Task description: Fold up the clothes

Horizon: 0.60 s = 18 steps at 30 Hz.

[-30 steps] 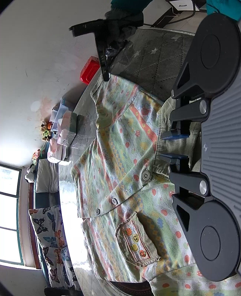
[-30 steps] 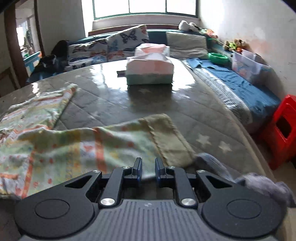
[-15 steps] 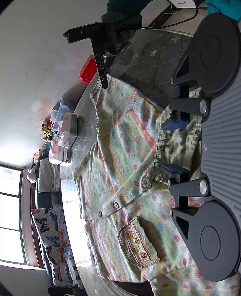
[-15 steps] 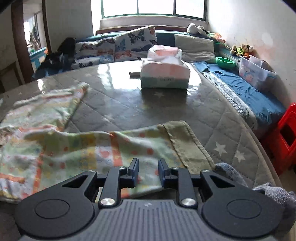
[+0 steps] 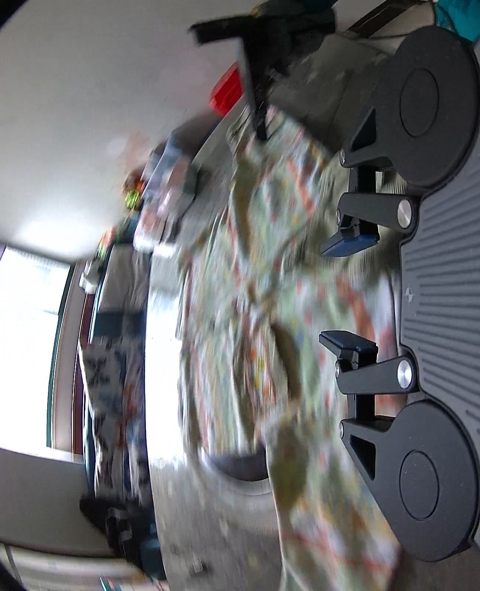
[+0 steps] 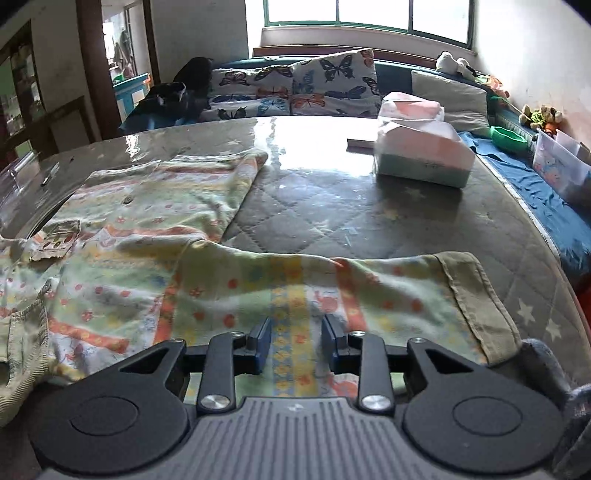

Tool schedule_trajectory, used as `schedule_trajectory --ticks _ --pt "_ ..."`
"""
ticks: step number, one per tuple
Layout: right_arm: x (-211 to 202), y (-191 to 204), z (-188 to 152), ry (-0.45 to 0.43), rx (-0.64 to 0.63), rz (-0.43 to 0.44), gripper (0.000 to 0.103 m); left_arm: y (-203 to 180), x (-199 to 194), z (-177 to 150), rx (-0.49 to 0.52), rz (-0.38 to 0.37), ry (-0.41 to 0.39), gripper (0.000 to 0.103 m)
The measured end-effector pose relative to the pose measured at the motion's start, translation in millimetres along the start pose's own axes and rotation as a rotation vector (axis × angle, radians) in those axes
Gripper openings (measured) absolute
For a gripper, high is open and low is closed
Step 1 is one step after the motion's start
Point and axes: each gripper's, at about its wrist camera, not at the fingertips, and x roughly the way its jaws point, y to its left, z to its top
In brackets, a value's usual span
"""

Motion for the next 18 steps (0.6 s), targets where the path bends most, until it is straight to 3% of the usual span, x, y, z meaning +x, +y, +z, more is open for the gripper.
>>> schedule_trajectory --ticks 10,18 --pt "2 3 2 0.007 -0.001 -0.002 0.031 80 -16 -4 -0.165 0.221 -0.020 0.047" --pt "5 4 4 0.012 -0.005 -0.004 0.033 123 -36 -11 -0.244 0.334 -0.039 0.047"
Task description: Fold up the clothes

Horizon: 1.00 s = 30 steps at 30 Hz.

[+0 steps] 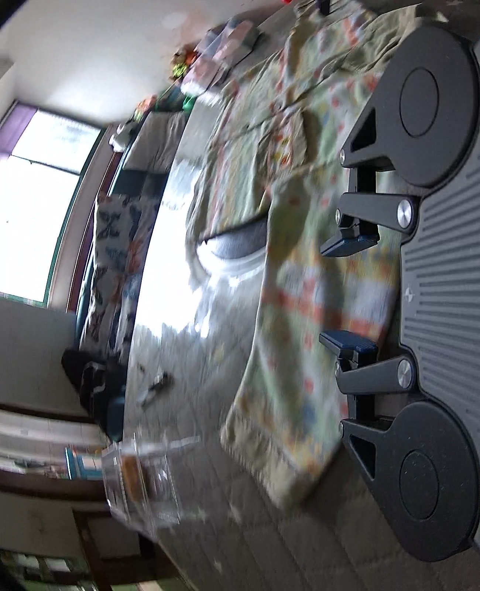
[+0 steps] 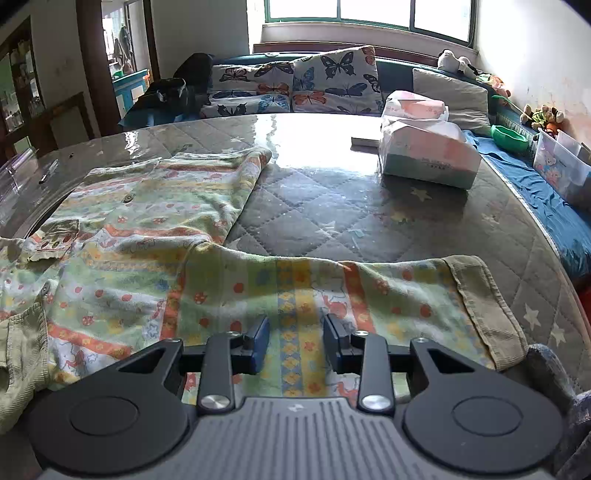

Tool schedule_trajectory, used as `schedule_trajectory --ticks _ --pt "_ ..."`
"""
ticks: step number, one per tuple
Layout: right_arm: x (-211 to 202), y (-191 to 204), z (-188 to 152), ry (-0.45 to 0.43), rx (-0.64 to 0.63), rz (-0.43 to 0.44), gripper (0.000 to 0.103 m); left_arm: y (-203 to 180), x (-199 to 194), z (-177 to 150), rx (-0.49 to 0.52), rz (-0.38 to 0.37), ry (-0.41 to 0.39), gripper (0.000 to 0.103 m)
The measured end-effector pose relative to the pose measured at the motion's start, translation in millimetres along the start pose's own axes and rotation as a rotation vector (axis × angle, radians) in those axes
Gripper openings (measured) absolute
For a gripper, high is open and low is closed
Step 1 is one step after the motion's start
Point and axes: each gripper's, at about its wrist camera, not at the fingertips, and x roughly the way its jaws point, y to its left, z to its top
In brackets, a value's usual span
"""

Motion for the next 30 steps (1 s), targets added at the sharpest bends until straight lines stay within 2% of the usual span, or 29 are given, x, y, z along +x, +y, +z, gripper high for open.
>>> schedule_trajectory --ticks 14,16,24,30 --pt "3 3 3 0.007 -0.004 -0.011 0.035 53 20 34 -0.094 0.167 -0.036 0.047" --pt "3 3 4 0.006 -0.004 -0.011 0.035 58 19 36 -0.129 0.172 -0.040 0.047" --pt "0 9 10 -0.026 -0.029 0.007 0.035 51 -11 18 -0.217 0.286 -0.096 0.053" --pt "-3 23 18 -0.049 -0.058 0.044 0.035 51 -14 8 -0.259 0.359 -0.090 0.053"
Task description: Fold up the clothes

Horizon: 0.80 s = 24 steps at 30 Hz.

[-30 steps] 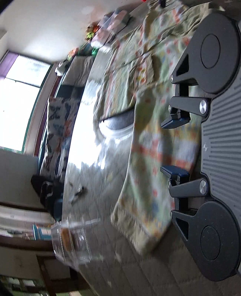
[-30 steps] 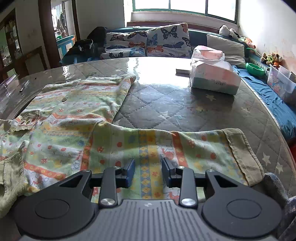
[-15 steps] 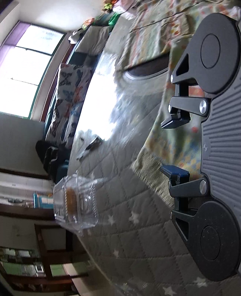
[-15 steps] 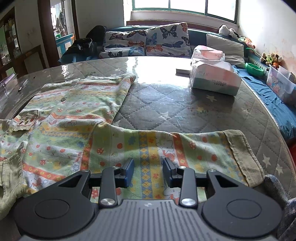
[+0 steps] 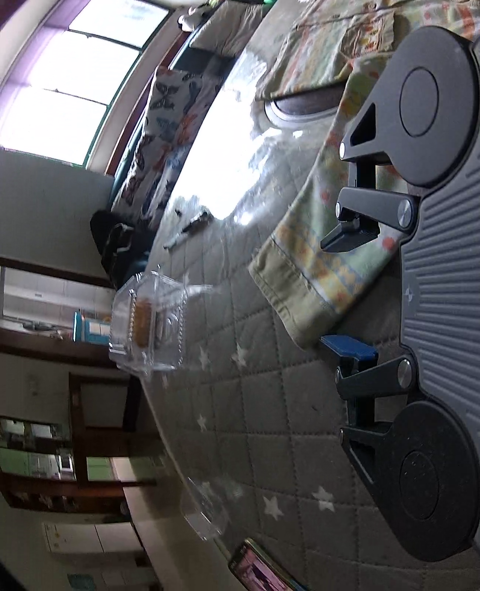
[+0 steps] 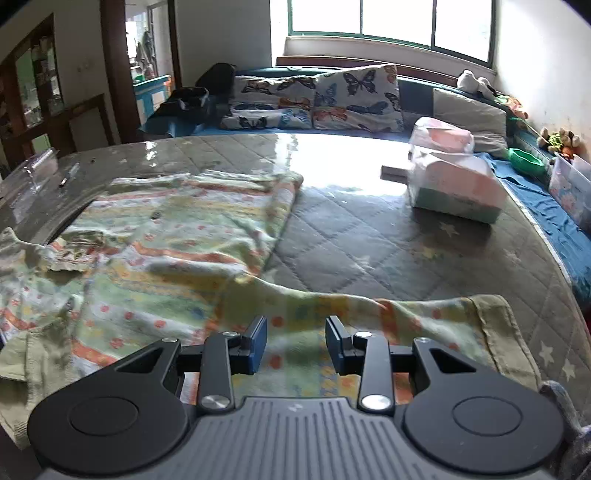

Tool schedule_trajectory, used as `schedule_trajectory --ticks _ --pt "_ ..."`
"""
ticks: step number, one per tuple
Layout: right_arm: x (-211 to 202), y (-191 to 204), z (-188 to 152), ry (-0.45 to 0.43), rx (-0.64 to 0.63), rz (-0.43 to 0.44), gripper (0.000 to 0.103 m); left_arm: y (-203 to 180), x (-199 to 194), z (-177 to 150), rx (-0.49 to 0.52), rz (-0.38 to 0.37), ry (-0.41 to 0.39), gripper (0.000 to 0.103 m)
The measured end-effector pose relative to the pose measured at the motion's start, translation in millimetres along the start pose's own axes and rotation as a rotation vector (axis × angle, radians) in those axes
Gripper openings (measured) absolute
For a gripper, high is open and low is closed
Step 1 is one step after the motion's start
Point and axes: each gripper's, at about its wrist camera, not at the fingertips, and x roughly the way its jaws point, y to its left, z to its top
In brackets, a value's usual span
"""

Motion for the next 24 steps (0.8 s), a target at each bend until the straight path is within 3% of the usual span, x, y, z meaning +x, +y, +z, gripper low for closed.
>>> schedule_trajectory --ticks 7,11,15,19,24 --pt "-6 10 3 -0.020 -0.017 0.023 0.035 4 7 6 -0.063 0.016 0.005 0.046" --pt "-9 11 3 -0.028 -0.010 0.026 0.035 5 10 6 -0.062 0.038 -0.006 0.024" --pt "-13 12 2 -0.041 -0.004 0.029 0.035 5 8 6 -0.064 0.029 -0.018 0.009" --pt "-21 12 4 -0.065 0.003 0.039 0.035 -8 -9 12 -0.061 -0.054 -0.044 0.006" --pt "-27 12 5 -0.089 0.007 0.050 0.035 -54 -44 26 0.000 -0.242 -0.083 0.004"
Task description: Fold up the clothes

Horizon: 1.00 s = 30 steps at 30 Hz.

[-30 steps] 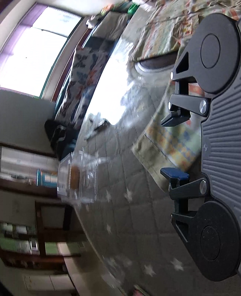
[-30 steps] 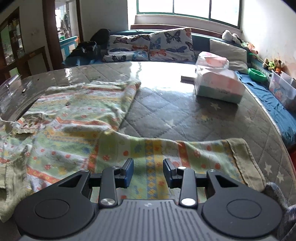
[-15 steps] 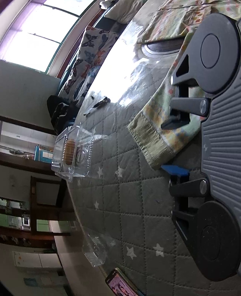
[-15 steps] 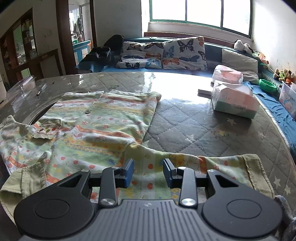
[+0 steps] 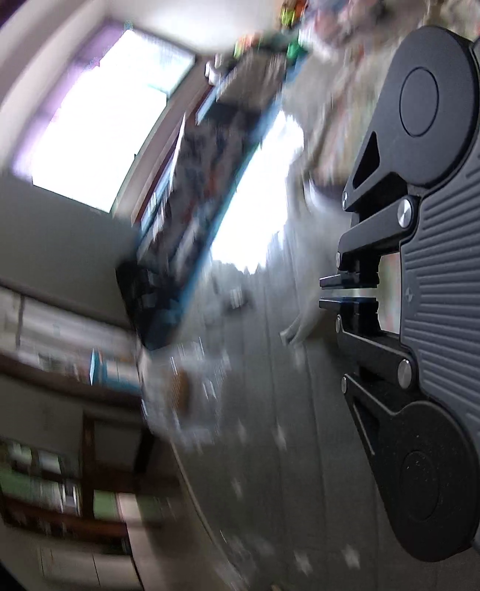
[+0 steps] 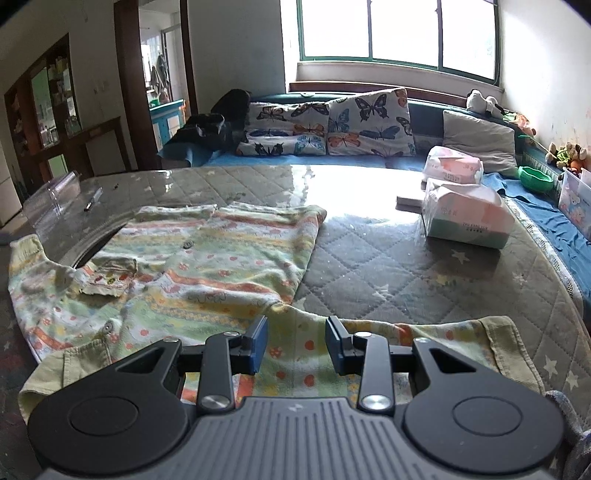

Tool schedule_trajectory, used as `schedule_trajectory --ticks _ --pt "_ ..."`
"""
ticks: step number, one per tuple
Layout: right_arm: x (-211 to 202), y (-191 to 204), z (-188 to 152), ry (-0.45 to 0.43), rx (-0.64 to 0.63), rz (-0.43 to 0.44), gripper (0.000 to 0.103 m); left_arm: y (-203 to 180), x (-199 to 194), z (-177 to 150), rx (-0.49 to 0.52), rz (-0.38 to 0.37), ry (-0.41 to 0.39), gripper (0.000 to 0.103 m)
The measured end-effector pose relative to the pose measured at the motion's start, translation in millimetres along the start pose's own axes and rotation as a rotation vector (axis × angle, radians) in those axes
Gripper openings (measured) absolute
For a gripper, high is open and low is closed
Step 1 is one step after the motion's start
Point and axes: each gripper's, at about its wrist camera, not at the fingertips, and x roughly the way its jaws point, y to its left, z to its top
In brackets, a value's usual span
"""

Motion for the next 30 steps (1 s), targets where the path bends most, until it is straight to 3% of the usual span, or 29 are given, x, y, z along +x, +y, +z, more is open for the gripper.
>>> schedule_trajectory --ticks 6,8,10,14,16,19,21,24,30 --pt "-6 -3 -4 -0.017 0.015 0.010 0.035 -82 -21 12 0.098 -0.260 -0.013 0.003" --pt "-7 -3 -5 -0.020 0.019 0.013 0.035 -104 -27 12 0.130 -0.317 -0.034 0.003" --pt "-10 -4 -5 -0.023 0.016 0.018 0.035 -116 -29 10 0.149 -0.329 -0.040 0.003" --pt "-11 -6 -5 -0.027 0.011 0.022 0.035 -108 -20 -5 0.161 -0.240 -0.001 0.006" --pt "-9 -6 -5 -0.026 0.013 0.022 0.035 -89 -14 -13 0.152 -0.153 0.013 0.006" --pt "-6 -4 -6 -0.018 0.009 0.030 0.035 -54 -7 -23 0.124 -0.039 0.026 0.017" --pt "-3 -2 -6 -0.011 0.006 0.036 0.035 -29 -5 -31 0.114 0.071 0.017 0.032" --pt "2 3 -5 0.001 -0.001 0.041 0.035 5 1 -37 0.075 0.188 0.013 0.040" --pt "8 13 -2 0.018 -0.020 0.045 0.035 48 14 -38 -0.016 0.300 0.019 0.047"
